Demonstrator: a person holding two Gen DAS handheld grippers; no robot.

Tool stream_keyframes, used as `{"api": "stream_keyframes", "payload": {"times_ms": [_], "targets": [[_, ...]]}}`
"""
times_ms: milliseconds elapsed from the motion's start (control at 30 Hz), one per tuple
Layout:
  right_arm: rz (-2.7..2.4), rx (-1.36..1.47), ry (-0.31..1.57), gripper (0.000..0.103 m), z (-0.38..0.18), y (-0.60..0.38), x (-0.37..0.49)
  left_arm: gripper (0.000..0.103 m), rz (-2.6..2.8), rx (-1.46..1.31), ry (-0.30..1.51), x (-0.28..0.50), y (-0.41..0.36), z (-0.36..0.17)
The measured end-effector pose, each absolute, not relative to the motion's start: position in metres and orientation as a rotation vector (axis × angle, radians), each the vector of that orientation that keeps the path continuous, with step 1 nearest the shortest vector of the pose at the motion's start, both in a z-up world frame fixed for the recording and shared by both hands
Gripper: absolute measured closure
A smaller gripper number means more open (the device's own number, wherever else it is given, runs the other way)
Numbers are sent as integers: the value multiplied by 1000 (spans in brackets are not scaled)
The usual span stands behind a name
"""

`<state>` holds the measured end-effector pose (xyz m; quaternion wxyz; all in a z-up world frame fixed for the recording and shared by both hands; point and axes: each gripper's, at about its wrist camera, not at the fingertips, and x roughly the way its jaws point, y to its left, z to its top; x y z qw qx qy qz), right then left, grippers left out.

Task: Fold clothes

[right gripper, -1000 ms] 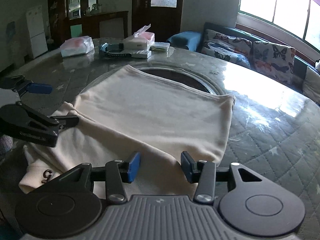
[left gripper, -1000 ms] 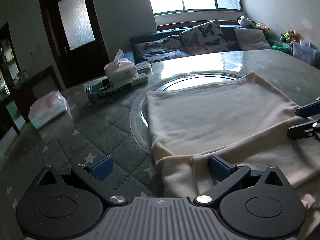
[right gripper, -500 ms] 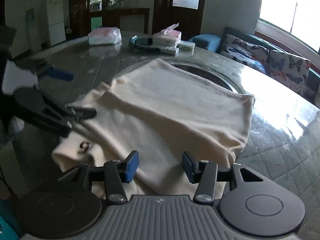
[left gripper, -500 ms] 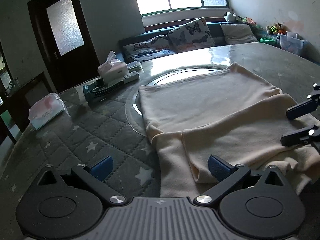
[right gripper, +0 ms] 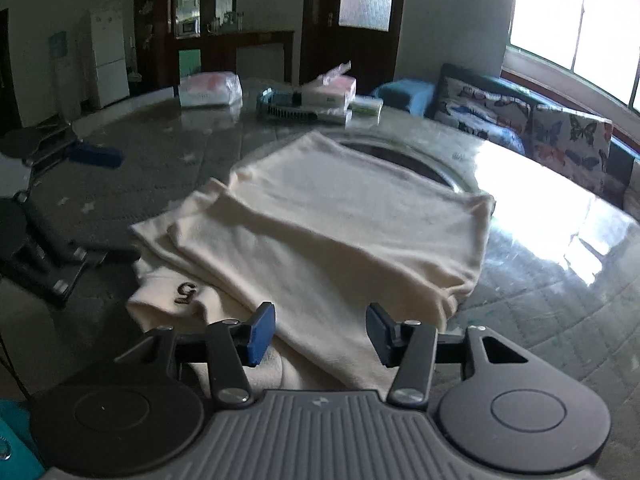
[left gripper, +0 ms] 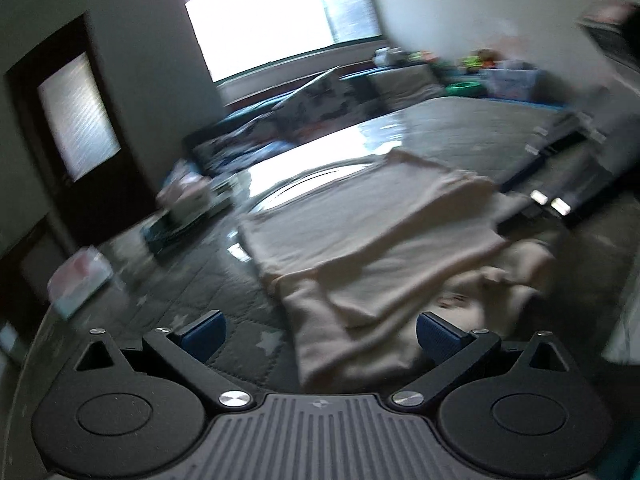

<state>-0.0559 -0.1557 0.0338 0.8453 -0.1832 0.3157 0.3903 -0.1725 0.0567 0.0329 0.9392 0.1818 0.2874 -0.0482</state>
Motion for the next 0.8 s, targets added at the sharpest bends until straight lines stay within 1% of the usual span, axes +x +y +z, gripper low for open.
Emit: {"api": "stream_keyframes", "payload": {"times_ms": [67,167,200,333,367,400,433,467,500,533,567,600,633,700,800], "targets": [[826,-394,659,48,39,-161,-59,4,-149,404,572,-182,52,33],[828,-417,664,48,40,-168,-65,13,-225,453,549,-196,45,33],[826,-426,667,48,39,-169,-66,18,-246,469,545,-199,42,31],[830,-471,676,48,37,-177,-75,30,-295,528,540,-196,32,18],[832,-485,677,47,36,-179,-78,31,-303,539,537,-195,30,16],[833,-496,678,47,36,-180,-80,36,-310,549,535,-194,28,14],[836,-509,681,47,34,-181,-82,43,-318,560,532,-193,26,12],[840,-520,684,47,33,-182,-84,46,-326,571,530,-192,23,9],[845,-533,685,47,31,-181,-86,53,-330,576,527,-190,22,8],[851,-550,686,46,29,-181,-88,64,-331,570,526,-188,21,8],[855,-564,684,45,27,-180,-89,72,-330,558,530,-185,22,8],[864,-581,677,43,25,-179,-91,85,-329,546,533,-182,22,9],[875,-600,667,43,23,-178,-94,89,-328,534,536,-180,23,10],[891,-632,643,43,20,-174,-97,94,-325,495,536,-174,27,15],[912,-660,605,43,17,-166,-98,95,-317,411,534,-163,37,26]]}}
